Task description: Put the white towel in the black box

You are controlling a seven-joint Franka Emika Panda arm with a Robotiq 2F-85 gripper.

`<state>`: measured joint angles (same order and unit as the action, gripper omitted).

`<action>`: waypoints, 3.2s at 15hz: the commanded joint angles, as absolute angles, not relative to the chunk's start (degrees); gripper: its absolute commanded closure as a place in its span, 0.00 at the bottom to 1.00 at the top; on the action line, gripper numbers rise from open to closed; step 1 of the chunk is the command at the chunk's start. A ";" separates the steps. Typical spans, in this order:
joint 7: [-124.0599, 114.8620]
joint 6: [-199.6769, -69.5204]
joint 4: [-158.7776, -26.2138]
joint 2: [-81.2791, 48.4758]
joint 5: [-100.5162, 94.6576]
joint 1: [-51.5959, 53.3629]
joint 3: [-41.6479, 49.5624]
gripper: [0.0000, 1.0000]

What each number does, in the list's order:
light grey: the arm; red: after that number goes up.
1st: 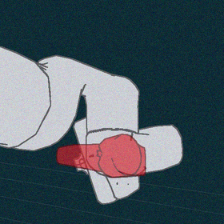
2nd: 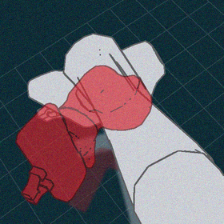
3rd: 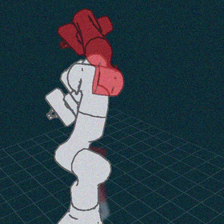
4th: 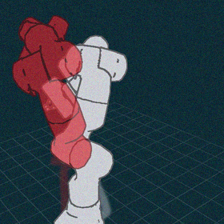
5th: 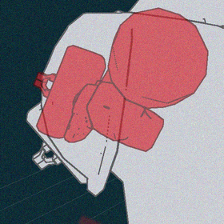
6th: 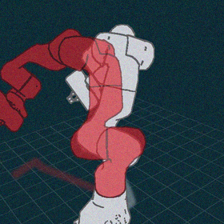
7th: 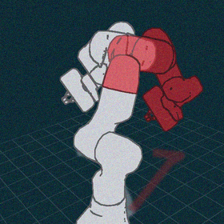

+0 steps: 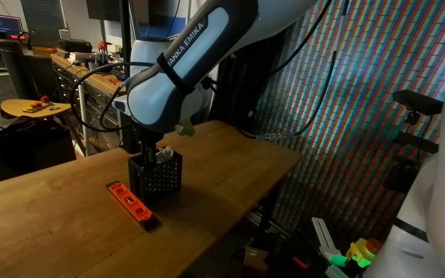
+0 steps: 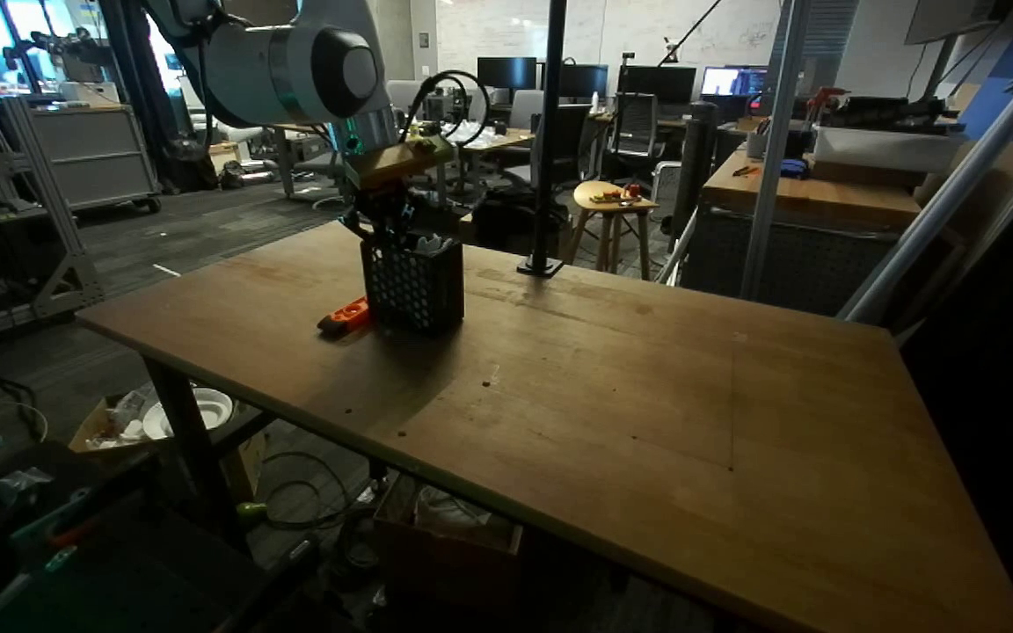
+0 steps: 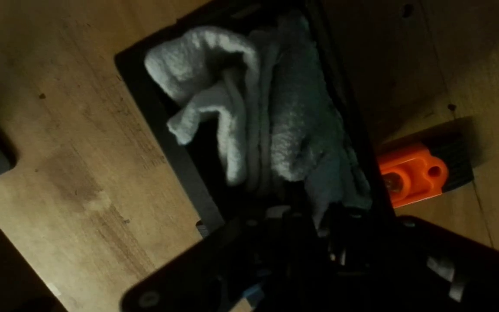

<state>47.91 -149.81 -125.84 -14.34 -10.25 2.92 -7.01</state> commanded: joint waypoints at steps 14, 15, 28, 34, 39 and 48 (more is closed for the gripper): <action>11.93 -131.20 -122.80 -7.79 -16.74 8.48 -6.88 0.97; 11.23 -130.00 -122.46 -7.63 -17.41 8.50 -6.96 0.98; 6.72 -130.29 -123.21 -6.89 -16.41 8.11 -7.19 0.94; 0.22 -139.04 -126.43 -8.10 -15.35 7.85 -6.58 0.94; -3.49 -143.90 -129.15 -10.56 -14.93 7.79 -5.92 0.94; -3.49 -148.91 -132.90 -10.84 -10.90 6.73 -4.72 0.94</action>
